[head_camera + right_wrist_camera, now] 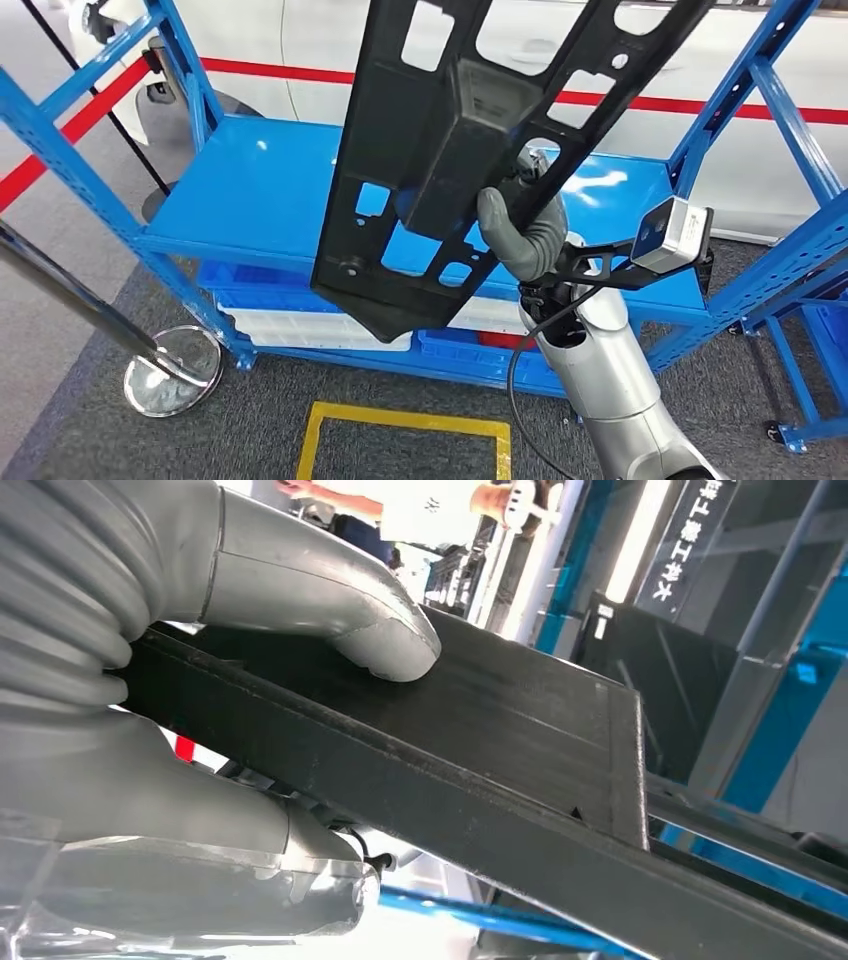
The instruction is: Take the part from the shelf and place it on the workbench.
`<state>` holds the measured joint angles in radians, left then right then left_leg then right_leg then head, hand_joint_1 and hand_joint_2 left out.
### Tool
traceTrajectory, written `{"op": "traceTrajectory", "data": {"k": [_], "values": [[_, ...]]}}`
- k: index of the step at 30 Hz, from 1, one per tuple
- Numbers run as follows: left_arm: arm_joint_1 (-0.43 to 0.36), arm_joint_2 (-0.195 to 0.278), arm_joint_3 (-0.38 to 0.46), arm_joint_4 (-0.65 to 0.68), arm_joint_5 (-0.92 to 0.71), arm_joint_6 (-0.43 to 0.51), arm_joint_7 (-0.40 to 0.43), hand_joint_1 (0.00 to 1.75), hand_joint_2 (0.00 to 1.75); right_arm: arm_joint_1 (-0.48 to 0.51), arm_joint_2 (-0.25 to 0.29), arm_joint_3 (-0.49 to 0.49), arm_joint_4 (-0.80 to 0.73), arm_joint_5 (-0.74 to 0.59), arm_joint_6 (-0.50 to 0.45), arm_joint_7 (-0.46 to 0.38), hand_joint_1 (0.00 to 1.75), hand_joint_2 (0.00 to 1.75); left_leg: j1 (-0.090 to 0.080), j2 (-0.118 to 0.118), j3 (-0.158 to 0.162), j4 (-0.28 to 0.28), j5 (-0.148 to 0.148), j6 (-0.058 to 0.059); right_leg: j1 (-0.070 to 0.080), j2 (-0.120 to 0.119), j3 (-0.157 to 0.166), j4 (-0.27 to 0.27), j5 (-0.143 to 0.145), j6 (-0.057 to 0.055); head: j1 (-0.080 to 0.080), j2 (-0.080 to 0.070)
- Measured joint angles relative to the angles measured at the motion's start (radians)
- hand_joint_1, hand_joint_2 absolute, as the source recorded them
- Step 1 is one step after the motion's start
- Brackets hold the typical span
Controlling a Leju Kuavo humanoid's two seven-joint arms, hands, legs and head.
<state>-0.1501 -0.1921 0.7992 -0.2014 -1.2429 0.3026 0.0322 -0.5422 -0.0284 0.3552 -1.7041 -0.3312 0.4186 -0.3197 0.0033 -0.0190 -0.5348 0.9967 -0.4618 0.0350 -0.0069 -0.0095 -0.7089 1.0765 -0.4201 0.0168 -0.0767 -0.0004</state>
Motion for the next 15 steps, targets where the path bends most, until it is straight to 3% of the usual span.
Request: {"op": "traceTrajectory", "data": {"k": [2,3,4,5,7,9,10,12,13,14,15], "values": [[0.0,0.0,0.0,0.0,-0.002,-0.001,0.0,0.0,1.75,0.002,-0.001,-0.004,-0.003,0.003,0.0,0.001,1.73,1.75,-0.001,-0.005,-0.03,0.0,0.024,0.004,-0.003,0.004,-0.028,0.12,-0.105,0.008,0.0,0.0],[0.001,0.0,0.0,0.0,-0.002,-0.002,0.0,0.0,1.75,0.003,-0.001,-0.004,-0.004,0.004,0.0,0.001,1.73,1.75,-0.001,-0.009,-0.046,0.001,0.036,0.003,-0.005,0.005,-0.037,0.18,-0.134,0.011,0.0,0.0],[0.002,0.0,0.0,0.0,-0.001,-0.002,0.0,0.0,1.75,0.004,-0.001,-0.005,-0.004,0.004,0.0,0.001,1.73,1.75,-0.001,-0.014,-0.063,0.002,0.048,0.001,-0.007,0.005,-0.033,0.216,-0.138,0.014,0.0,0.0],[0.003,0.0,0.0,0.0,-0.001,-0.003,0.0,0.0,1.75,0.005,-0.001,-0.005,-0.004,0.004,0.0,0.001,1.73,1.75,0.0,-0.02,-0.08,0.003,0.06,-0.002,-0.009,0.007,-0.015,0.222,-0.122,0.015,0.0,0.0],[0.002,0.0,0.0,0.0,0.0,-0.003,0.0,0.0,1.75,0.004,-0.001,-0.005,-0.004,0.005,0.001,0.001,1.73,1.75,0.002,-0.036,-0.111,0.008,0.081,-0.01,-0.014,0.031,0.073,0.134,-0.08,0.014,0.0,0.0],[-0.001,-0.001,0.0,0.0,0.0,0.0,0.0,0.0,1.75,0.003,-0.001,-0.004,-0.005,0.009,0.002,0.002,1.73,1.75,0.003,-0.054,-0.132,0.014,0.099,-0.021,-0.016,0.075,0.174,-0.003,-0.09,0.006,0.0,0.0],[-0.001,-0.002,0.0,0.0,-0.001,0.002,0.0,0.0,1.75,0.002,-0.001,-0.004,-0.006,0.013,0.002,0.004,1.73,1.75,0.004,-0.064,-0.138,0.014,0.108,-0.027,-0.015,0.09,0.204,-0.048,-0.102,0.001,0.0,0.0],[-0.001,-0.003,0.0,0.0,-0.003,0.006,-0.007,0.0,1.75,-0.001,0.0,-0.004,-0.007,0.022,0.001,0.008,1.73,1.75,0.006,-0.086,-0.144,0.006,0.127,-0.042,-0.011,0.076,0.21,-0.069,-0.103,-0.013,0.0,0.0],[0.0,-0.003,0.0,0.0,-0.004,0.007,-0.013,0.0,1.75,-0.003,0.001,-0.003,-0.008,0.026,0.0,0.011,1.73,1.75,0.007,-0.087,-0.15,0.007,0.128,-0.047,-0.011,0.062,0.206,-0.073,-0.096,-0.022,0.0,0.0],[0.0,-0.003,0.0,0.0,-0.004,0.007,-0.019,0.0,1.75,-0.004,0.003,-0.003,-0.009,0.029,0.0,0.012,1.73,1.75,0.008,-0.075,-0.16,0.02,0.113,-0.051,-0.011,0.047,0.202,-0.076,-0.088,-0.031,0.0,0.0],[0.0,-0.003,0.0,0.0,-0.004,0.007,-0.023,0.0,1.75,-0.005,0.005,-0.003,-0.011,0.03,-0.001,0.013,1.73,1.75,0.008,-0.054,-0.175,0.052,0.081,-0.054,-0.011,0.031,0.195,-0.08,-0.078,-0.04,0.0,0.0]]}}
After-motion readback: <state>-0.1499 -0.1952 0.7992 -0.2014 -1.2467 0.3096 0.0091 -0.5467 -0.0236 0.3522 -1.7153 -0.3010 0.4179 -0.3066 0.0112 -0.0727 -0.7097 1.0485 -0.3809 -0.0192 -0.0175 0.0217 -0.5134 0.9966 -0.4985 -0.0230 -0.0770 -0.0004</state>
